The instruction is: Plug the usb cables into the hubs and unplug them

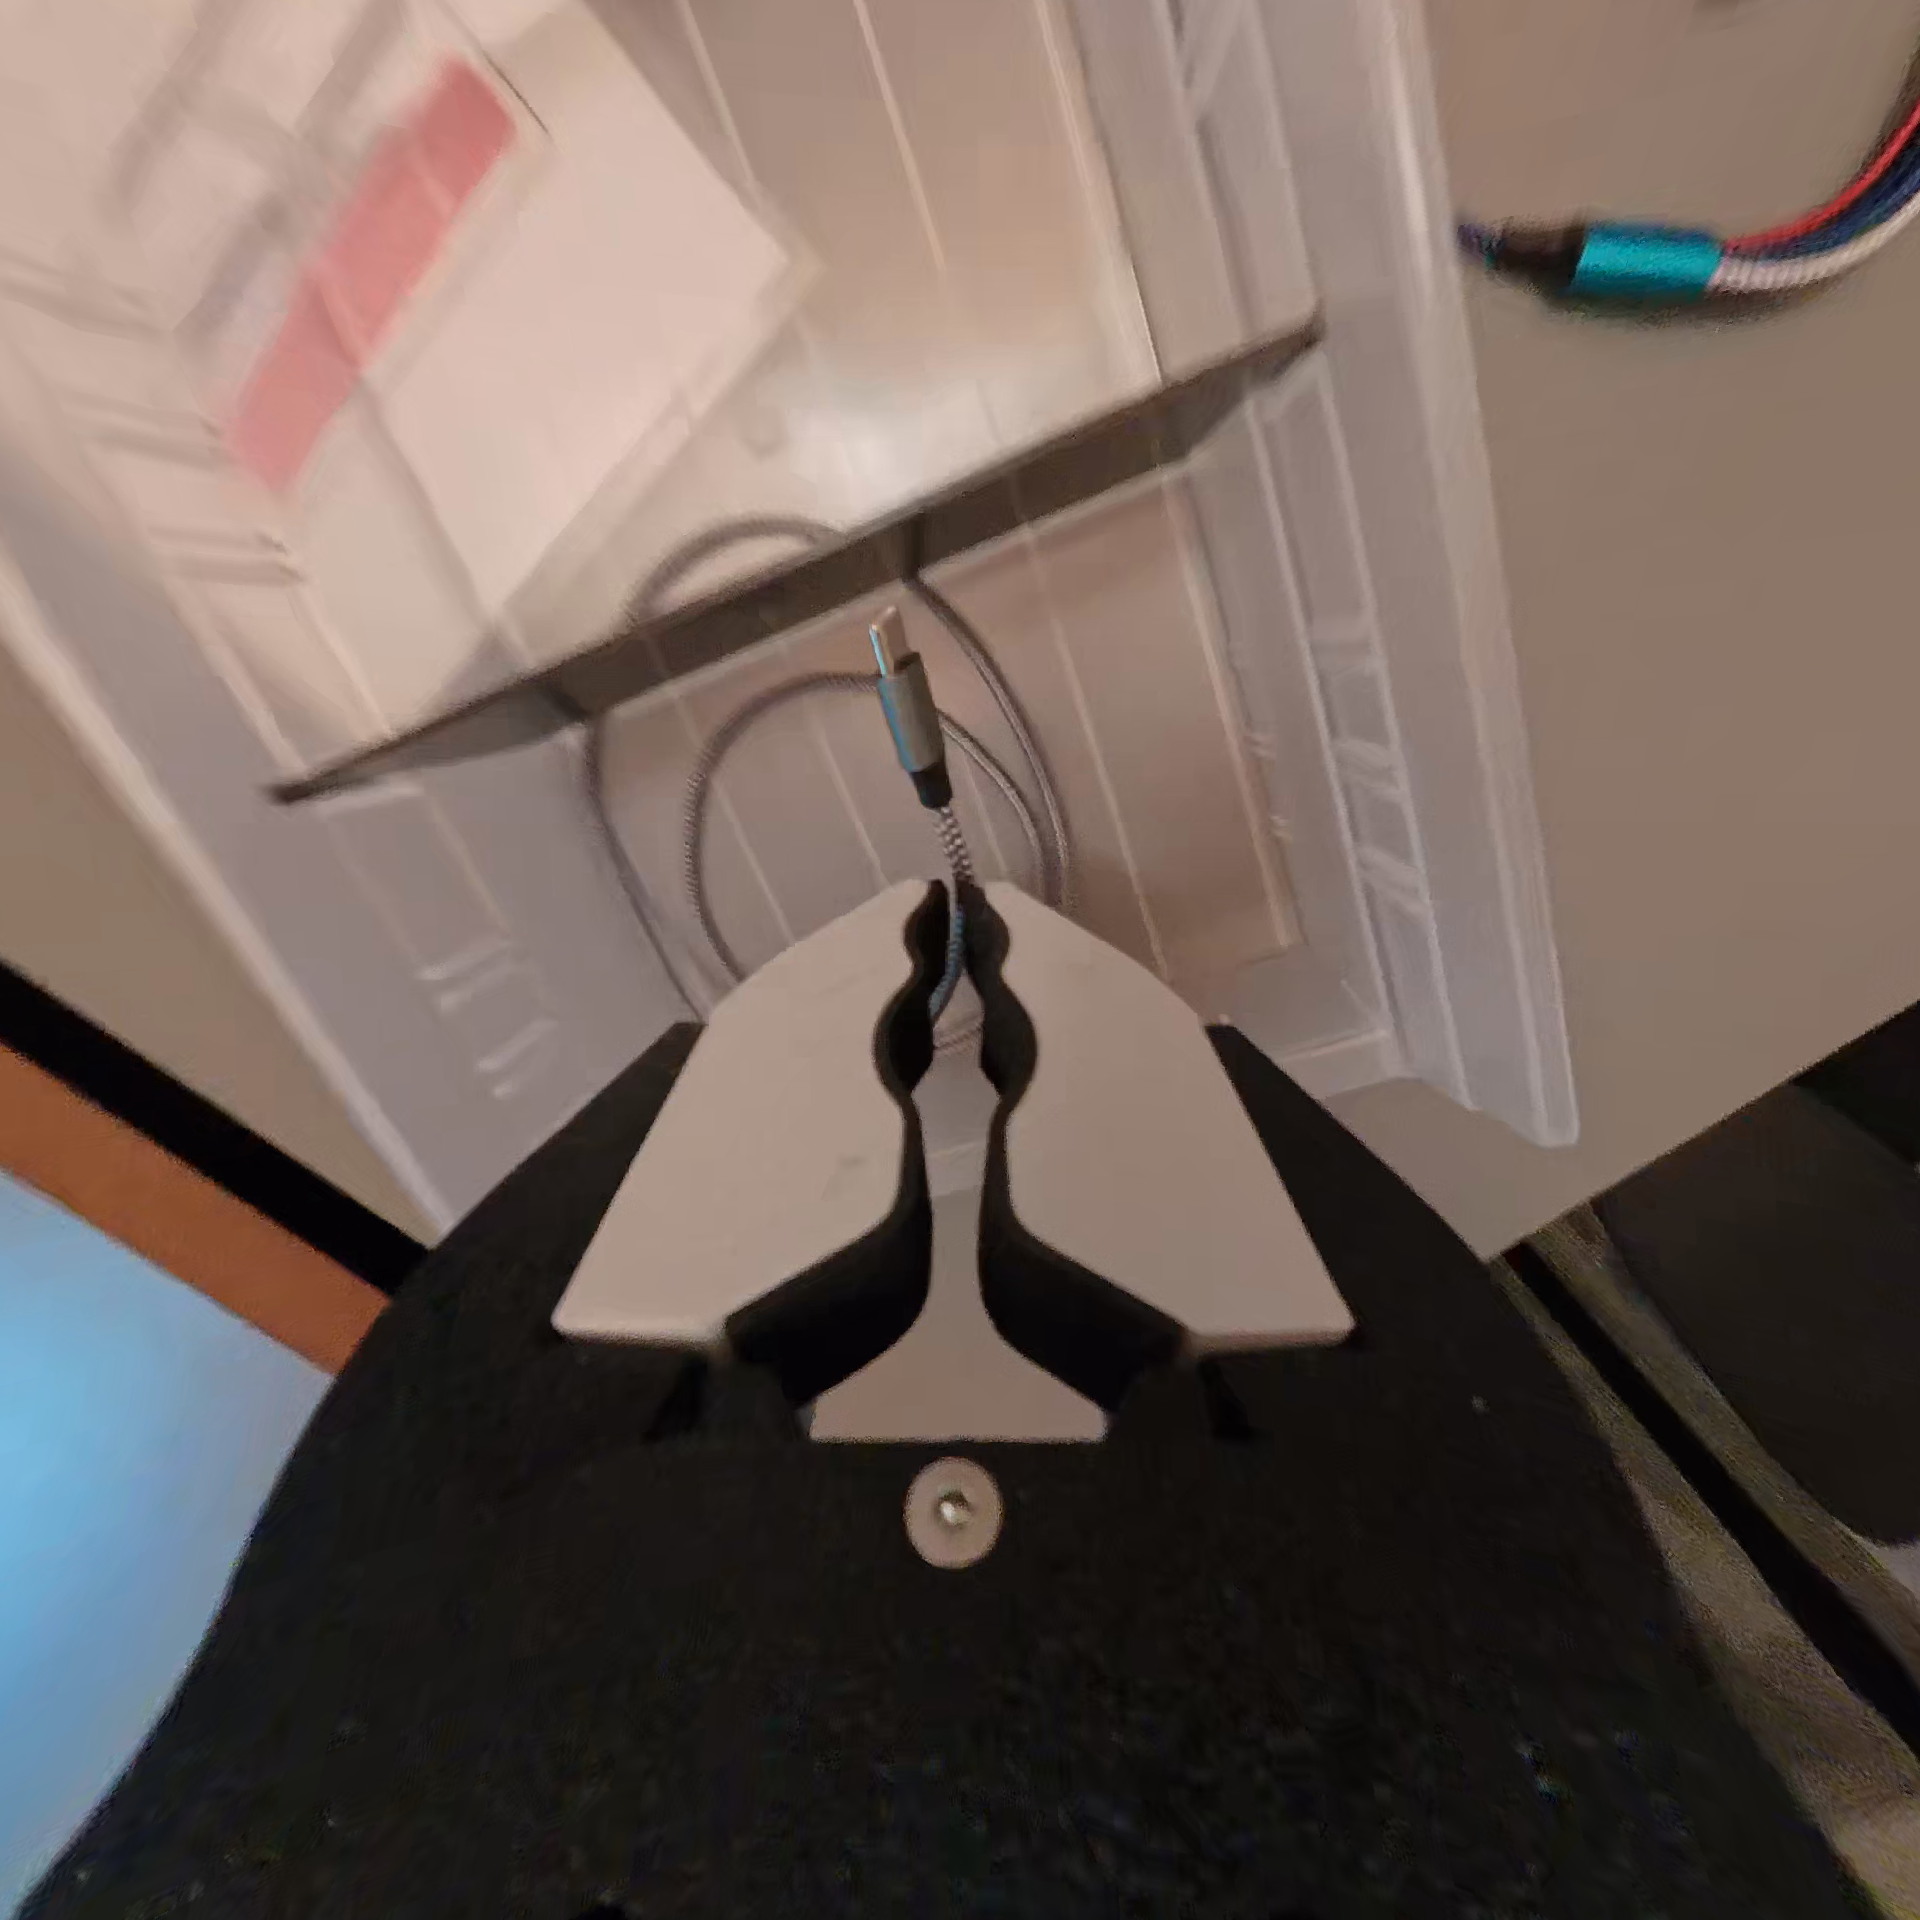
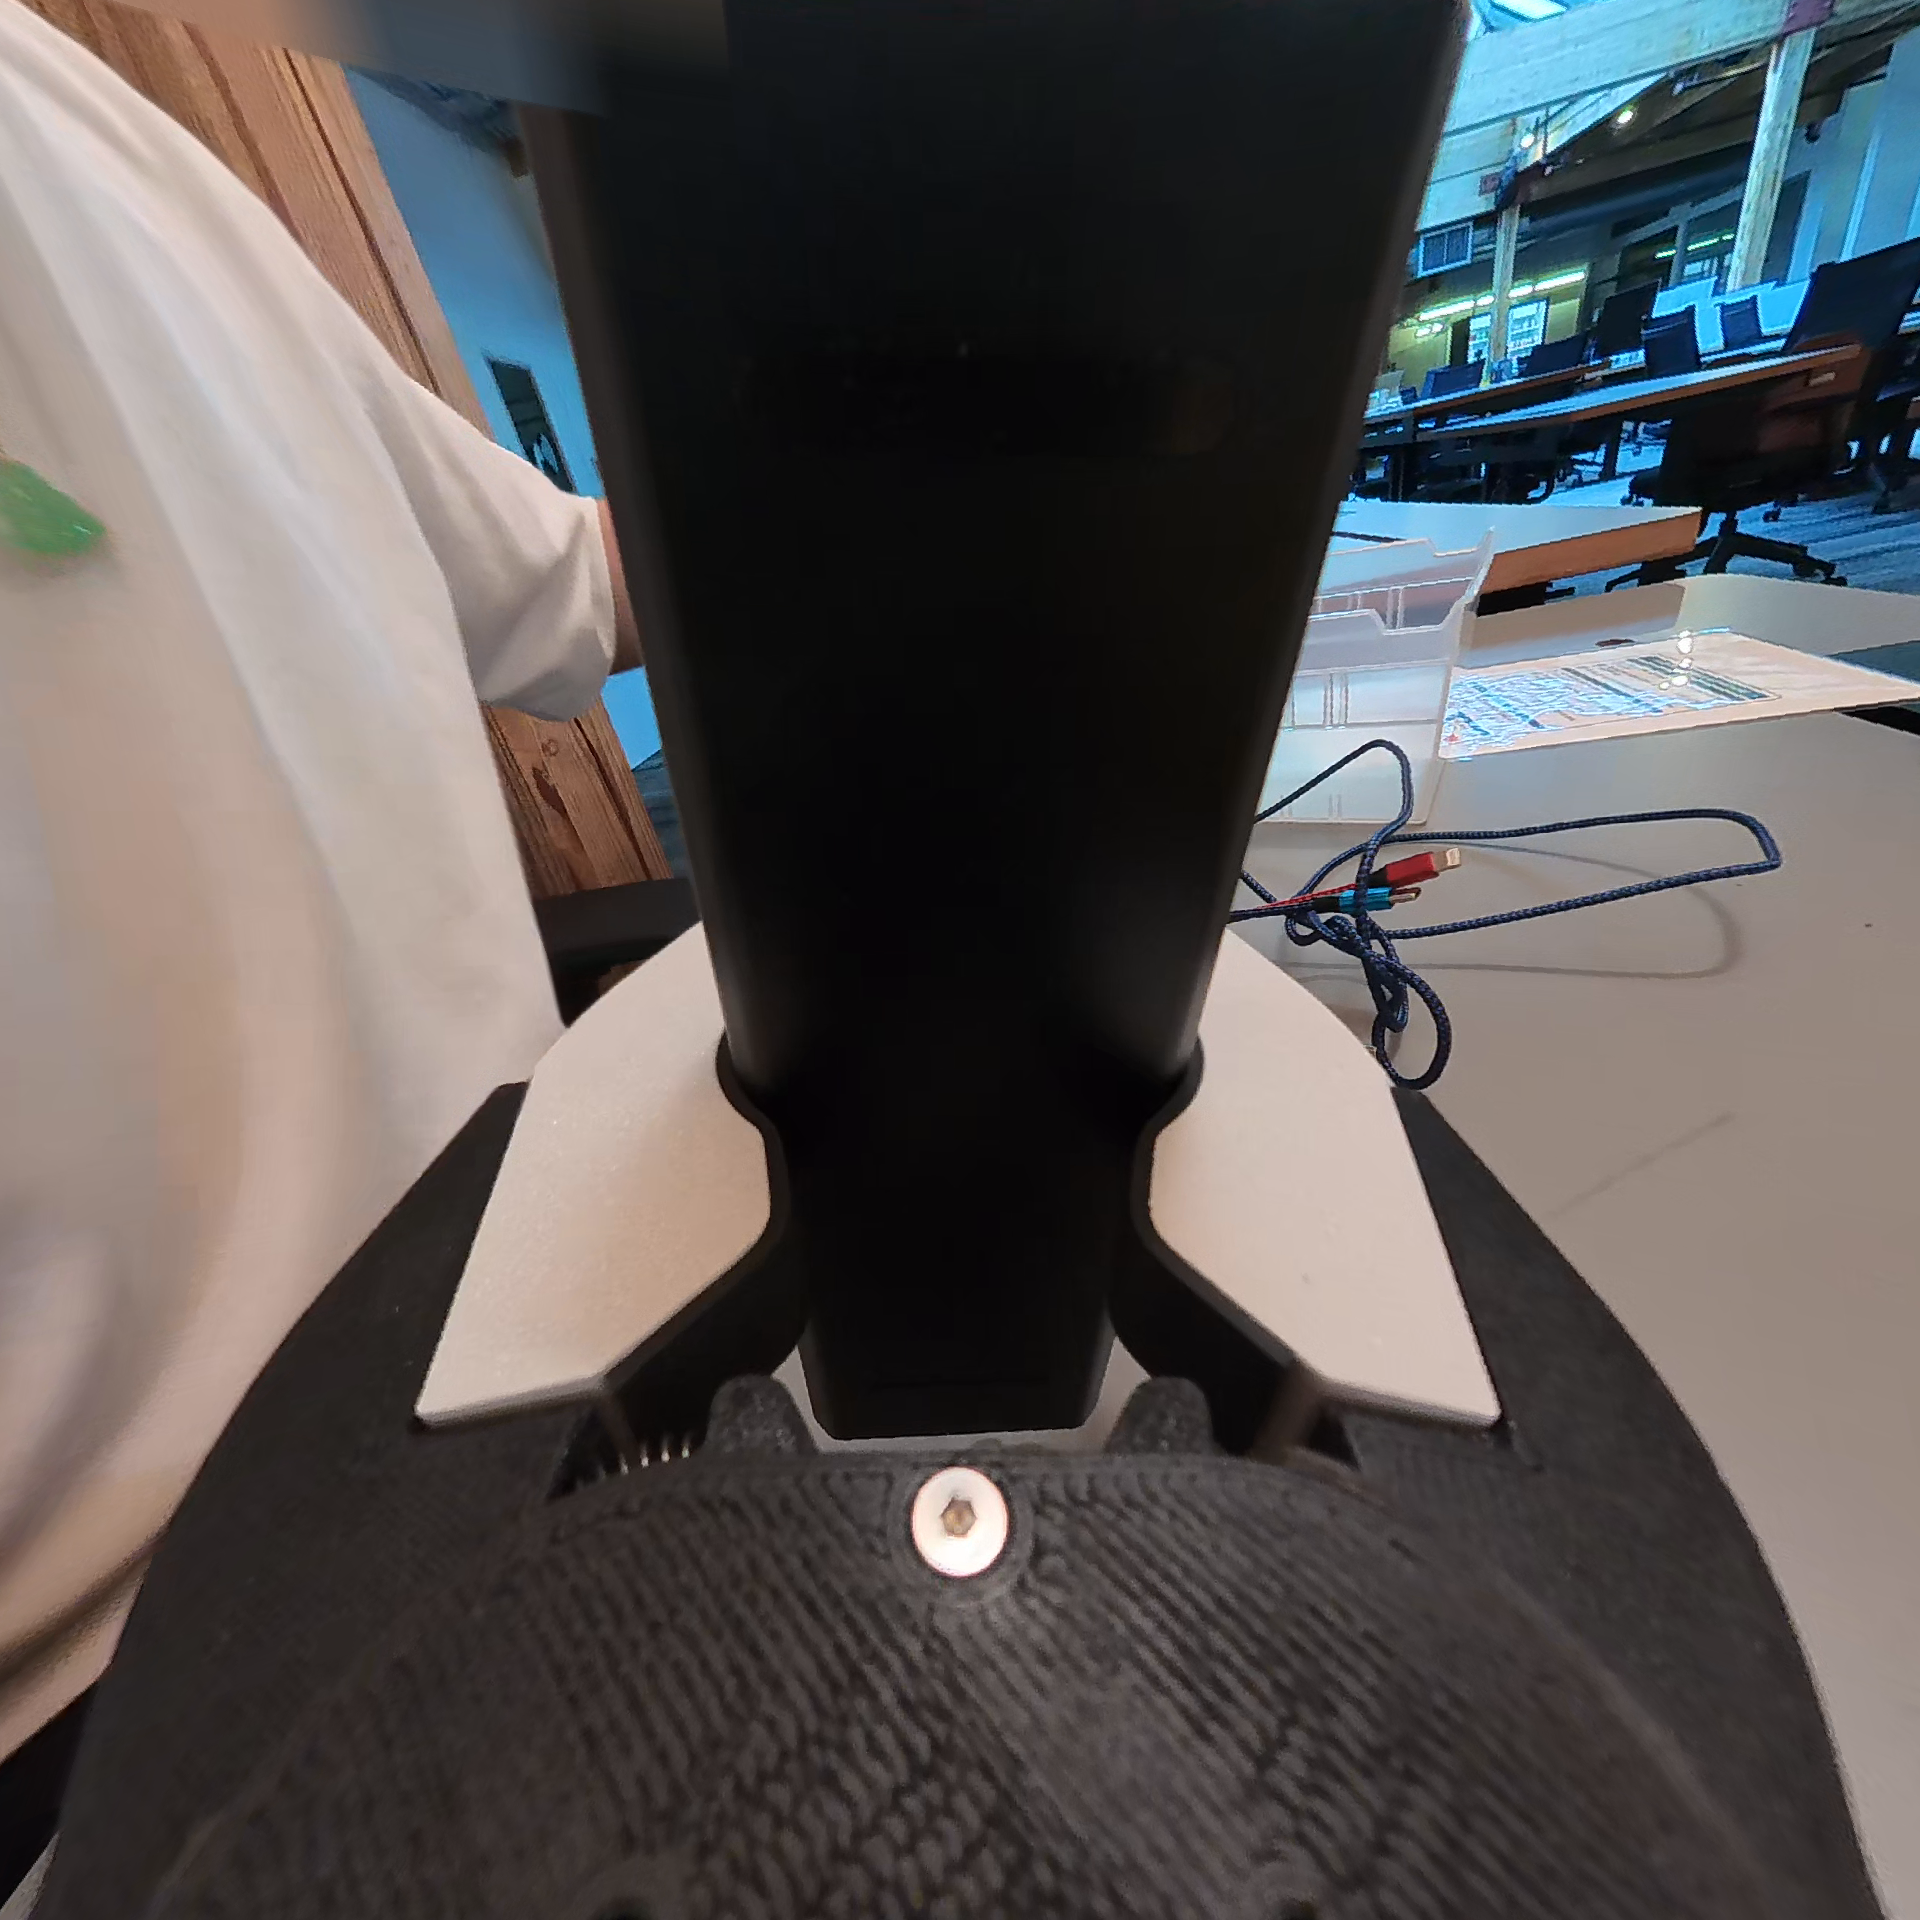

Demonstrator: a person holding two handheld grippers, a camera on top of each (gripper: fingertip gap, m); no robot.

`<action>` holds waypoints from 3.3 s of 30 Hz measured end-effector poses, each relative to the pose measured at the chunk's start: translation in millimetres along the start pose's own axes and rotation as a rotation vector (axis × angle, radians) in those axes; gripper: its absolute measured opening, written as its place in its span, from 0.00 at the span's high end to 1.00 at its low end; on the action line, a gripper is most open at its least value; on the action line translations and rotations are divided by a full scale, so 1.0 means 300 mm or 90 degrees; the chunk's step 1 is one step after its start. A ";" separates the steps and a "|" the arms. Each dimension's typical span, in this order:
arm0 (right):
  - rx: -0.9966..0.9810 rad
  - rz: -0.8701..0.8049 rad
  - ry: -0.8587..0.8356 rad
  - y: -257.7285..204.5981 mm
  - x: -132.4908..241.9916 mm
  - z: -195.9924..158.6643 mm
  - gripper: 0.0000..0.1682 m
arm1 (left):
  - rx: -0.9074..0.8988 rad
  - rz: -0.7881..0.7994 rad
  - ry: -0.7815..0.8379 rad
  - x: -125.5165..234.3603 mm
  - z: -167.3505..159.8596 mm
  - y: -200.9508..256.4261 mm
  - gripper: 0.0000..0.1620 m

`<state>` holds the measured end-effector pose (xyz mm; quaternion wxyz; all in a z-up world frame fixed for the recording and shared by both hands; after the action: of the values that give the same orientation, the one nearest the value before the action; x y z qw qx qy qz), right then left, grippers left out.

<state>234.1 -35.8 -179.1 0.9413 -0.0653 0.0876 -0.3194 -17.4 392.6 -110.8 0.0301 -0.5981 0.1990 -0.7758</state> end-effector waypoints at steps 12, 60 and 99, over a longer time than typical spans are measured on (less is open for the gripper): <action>0.013 -0.001 0.004 -0.006 0.002 0.001 0.57 | -0.021 -0.064 -0.094 -0.235 -0.058 0.137 0.79; 0.024 0.006 0.037 -0.013 0.020 0.006 0.57 | -0.001 0.605 0.619 1.317 0.264 0.222 0.98; 0.016 0.007 0.035 -0.015 0.019 0.004 0.57 | 0.631 -0.136 0.254 0.036 0.036 0.215 0.58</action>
<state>236.2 -42.8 -177.7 0.9409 -0.0442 0.1097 -0.3173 -22.7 327.3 -121.0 0.1908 -0.3704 -0.2507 -0.8738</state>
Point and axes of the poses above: each gripper's, where its closed fingertips meet, x back along the fingers, z out of its top, y = z × x across the jaws, the point moved 9 cm from there along x, back along the fingers, and after that the axes turned 15 degrees about z, right-handed, at the moved point
